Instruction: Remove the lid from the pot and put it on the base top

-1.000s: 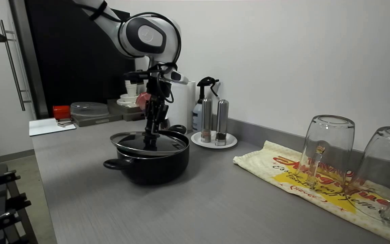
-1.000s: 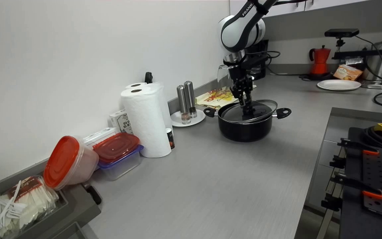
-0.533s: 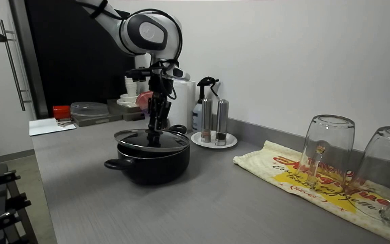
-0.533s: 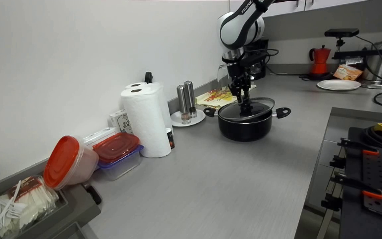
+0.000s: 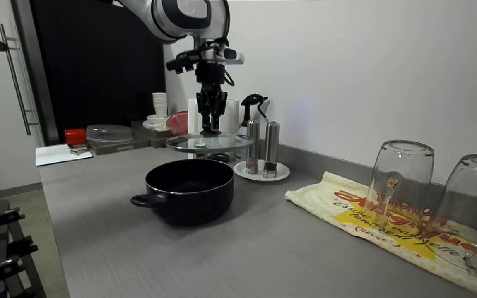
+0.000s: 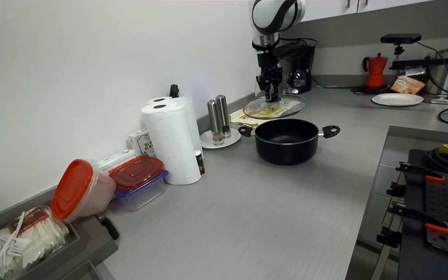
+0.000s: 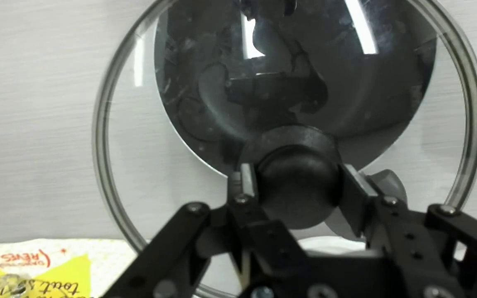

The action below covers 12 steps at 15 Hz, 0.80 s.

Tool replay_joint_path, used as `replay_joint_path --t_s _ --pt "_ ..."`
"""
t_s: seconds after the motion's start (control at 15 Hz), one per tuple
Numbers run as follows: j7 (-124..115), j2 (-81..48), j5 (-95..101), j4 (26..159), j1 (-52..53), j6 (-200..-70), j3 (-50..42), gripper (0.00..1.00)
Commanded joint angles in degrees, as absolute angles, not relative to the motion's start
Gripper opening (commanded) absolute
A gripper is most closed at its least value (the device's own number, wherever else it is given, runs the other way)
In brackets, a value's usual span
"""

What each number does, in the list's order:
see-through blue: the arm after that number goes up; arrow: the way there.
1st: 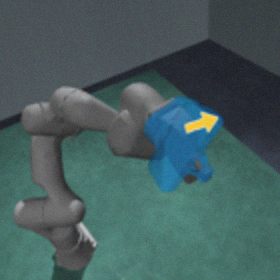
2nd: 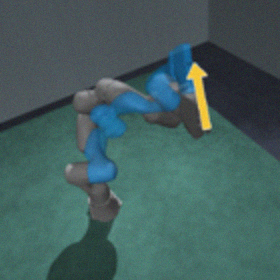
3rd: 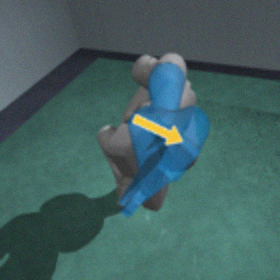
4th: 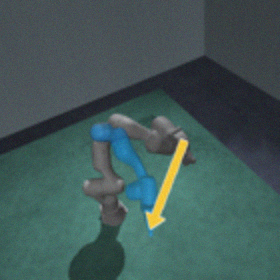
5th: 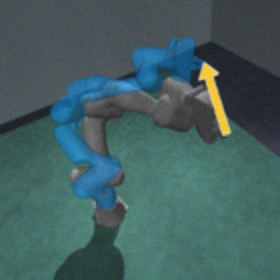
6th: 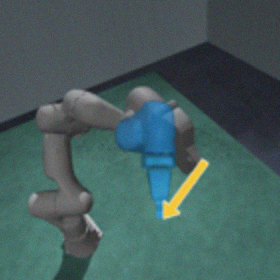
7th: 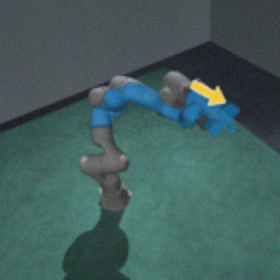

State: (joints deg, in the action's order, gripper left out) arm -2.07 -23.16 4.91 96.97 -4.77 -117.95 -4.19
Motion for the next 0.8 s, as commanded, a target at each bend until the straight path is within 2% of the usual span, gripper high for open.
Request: replay_joint_path --t_s 0.0,0.53,0.73 --pt "-1.05 -20.41 3.77 97.34 -3.27 -117.87 -2.46 0.25" --pt "-0.84 -18.91 1.55 100.31 3.34 -120.32 4.60 0.25" --pt "-2.59 -19.60 1.89 102.22 6.32 -124.93 6.28 0.25"
